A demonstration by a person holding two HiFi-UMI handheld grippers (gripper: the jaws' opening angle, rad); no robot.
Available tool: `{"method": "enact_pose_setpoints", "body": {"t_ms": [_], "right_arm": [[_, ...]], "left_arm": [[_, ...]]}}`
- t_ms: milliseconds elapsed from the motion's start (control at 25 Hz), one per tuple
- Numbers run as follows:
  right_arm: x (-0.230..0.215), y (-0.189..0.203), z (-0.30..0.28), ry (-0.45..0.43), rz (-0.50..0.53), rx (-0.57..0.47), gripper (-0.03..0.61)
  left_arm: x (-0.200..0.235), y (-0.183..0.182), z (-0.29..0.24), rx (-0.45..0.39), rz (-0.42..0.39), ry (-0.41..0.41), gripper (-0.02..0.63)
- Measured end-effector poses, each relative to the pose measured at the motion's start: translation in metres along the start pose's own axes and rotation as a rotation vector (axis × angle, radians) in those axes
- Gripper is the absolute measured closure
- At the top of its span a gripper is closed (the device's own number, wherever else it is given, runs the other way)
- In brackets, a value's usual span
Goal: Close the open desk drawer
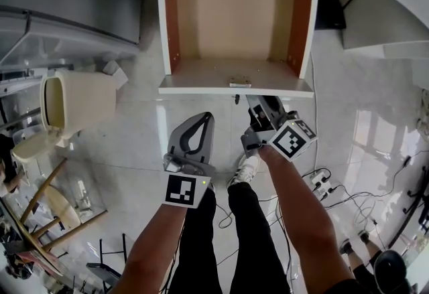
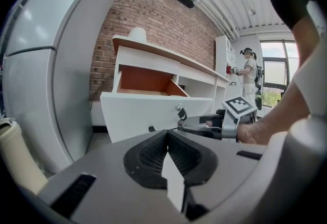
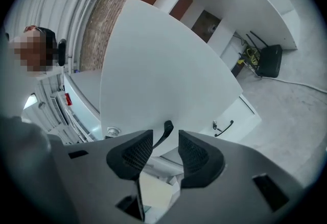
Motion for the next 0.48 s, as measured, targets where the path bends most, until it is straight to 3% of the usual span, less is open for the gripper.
{"method": "enact_pose_setpoints", "body": {"t_ms": [200,480], "right_arm": [[0.0051,-0.0035,-0.0039,-0.046,-0.009,0.0,0.453],[0.0024,-0.0021,-0.0027,-0.037,-0.059,-0.029,0.495]], "left_arm": [[-0.0004,-0.0008,-0.0014,0.001,0.013,0.007,0.606],[-0.0069,-0.0001,-0.0044,0.003,0.018,0.034,0.606]]}}
Point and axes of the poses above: the fingertips, and each gripper's own axes: z backward along the fingers, x to its left, y out of its underside, the point moved 2 cm from there along z, backward along the fingers, and after that the axes turned 6 degrees about z, right-handed, at the moved point
